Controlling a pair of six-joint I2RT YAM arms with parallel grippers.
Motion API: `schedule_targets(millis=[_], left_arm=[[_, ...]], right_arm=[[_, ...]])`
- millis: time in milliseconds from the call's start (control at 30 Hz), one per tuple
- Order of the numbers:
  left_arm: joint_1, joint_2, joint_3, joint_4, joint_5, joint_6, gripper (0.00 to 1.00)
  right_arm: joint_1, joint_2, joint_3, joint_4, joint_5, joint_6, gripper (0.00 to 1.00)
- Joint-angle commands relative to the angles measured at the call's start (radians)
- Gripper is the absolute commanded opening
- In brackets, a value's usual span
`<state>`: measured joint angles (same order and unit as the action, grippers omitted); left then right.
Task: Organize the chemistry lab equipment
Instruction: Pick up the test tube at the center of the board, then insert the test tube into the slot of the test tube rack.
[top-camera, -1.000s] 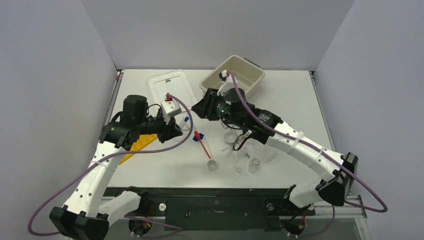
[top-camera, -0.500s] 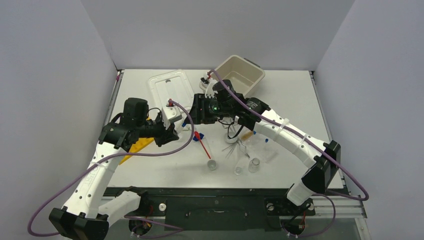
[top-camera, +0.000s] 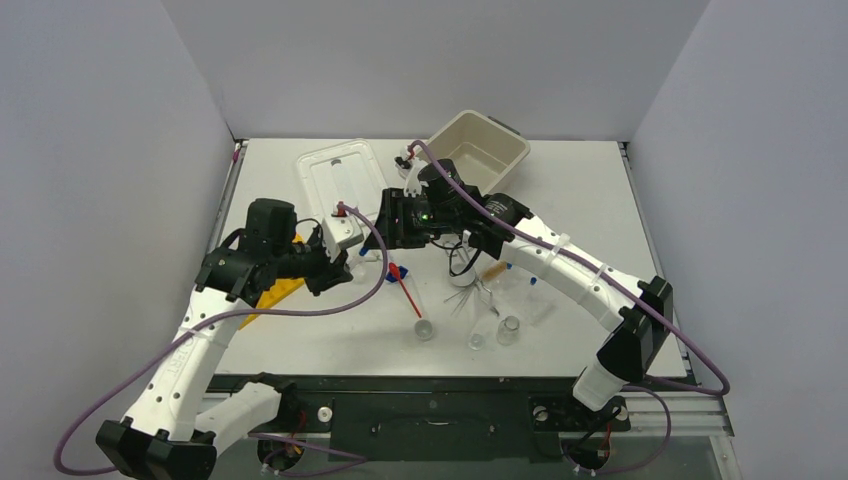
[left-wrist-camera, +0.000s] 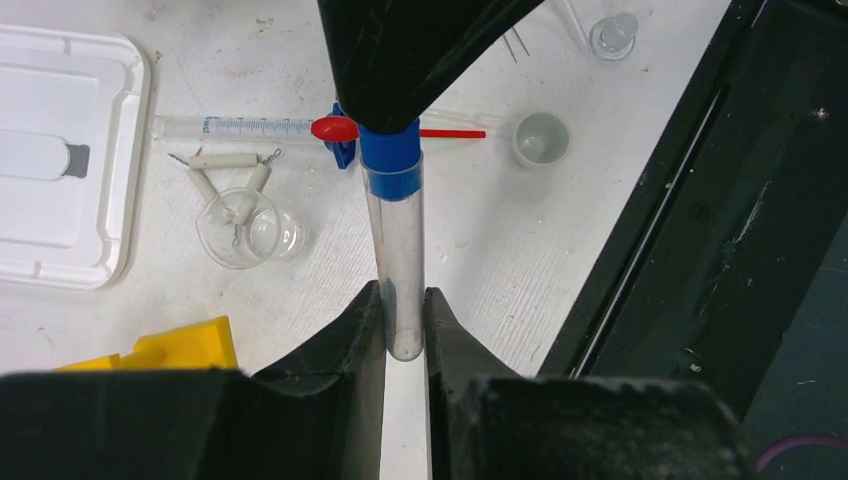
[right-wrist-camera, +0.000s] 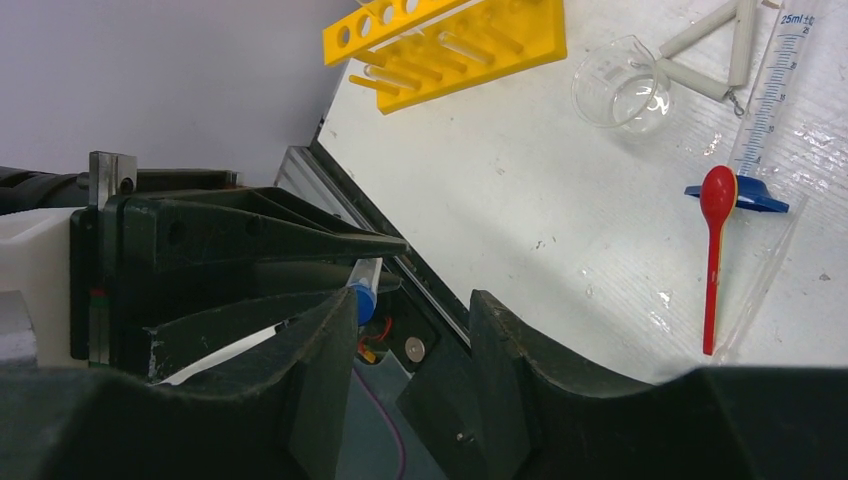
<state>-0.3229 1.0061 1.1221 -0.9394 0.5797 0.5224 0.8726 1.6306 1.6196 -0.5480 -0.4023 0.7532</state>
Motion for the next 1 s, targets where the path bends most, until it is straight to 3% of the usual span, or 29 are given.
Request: schedule_targets(millis=[0, 433, 667, 967], left_arm=[[-0.011, -0.018, -0.001, 0.037, 0.013, 0.026, 0.0], [-0.011, -0.029, -0.009, 0.034, 0.007, 0.027, 0.0], [-0.011, -0.025, -0.002, 0.041, 0.008, 0.016, 0.0], [-0.012, -0.023, 0.003, 0.031, 0.008, 0.02, 0.0]], right_arm=[[0.007, -0.027, 0.021, 0.056, -0.046, 0.023, 0.42], [-0.018, -0.064, -0.019, 0.118, -0.062, 0.061, 0.42], [0.039, -0.01, -0.01, 0.085, -0.058, 0.045, 0.42], [0.069, 0.038, 0.023, 0.096, -0.066, 0.059, 0.33]])
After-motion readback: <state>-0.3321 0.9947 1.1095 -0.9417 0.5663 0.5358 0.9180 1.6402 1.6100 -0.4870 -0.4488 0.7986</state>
